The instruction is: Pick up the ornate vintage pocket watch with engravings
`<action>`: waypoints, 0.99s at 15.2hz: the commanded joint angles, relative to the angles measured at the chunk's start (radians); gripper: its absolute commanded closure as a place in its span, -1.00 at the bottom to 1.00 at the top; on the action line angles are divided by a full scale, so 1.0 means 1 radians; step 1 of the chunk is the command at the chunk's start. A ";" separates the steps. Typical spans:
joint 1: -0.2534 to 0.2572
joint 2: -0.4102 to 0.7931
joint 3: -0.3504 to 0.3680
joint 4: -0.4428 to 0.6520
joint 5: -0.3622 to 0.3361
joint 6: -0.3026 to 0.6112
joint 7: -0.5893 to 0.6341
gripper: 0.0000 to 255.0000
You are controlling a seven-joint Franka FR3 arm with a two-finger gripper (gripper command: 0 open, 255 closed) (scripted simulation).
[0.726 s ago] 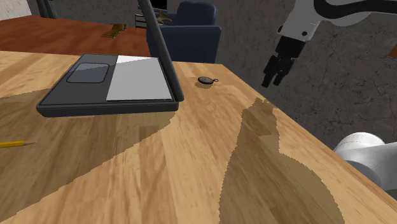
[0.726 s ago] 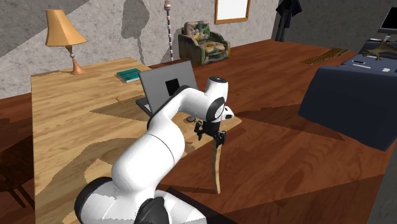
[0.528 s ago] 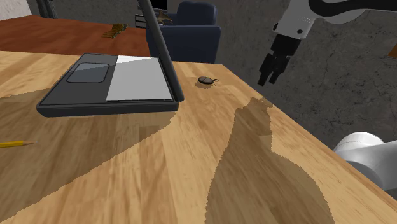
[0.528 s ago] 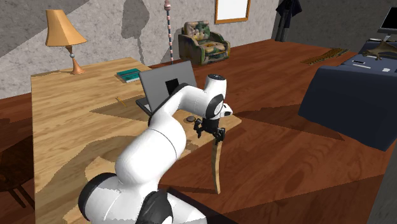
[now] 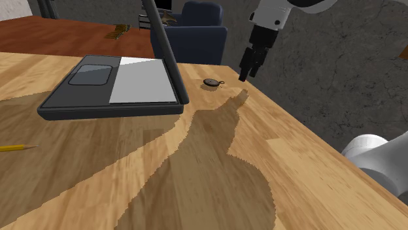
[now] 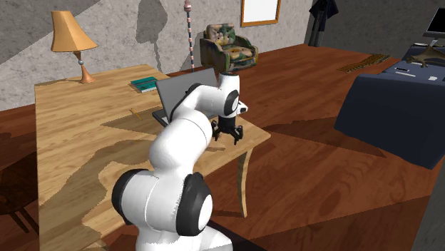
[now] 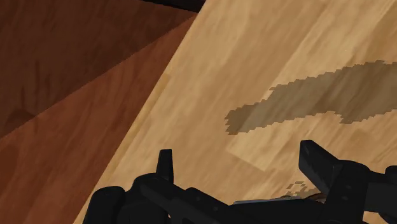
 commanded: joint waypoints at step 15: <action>0.077 0.249 0.124 0.160 -0.047 0.119 -0.020 -1.00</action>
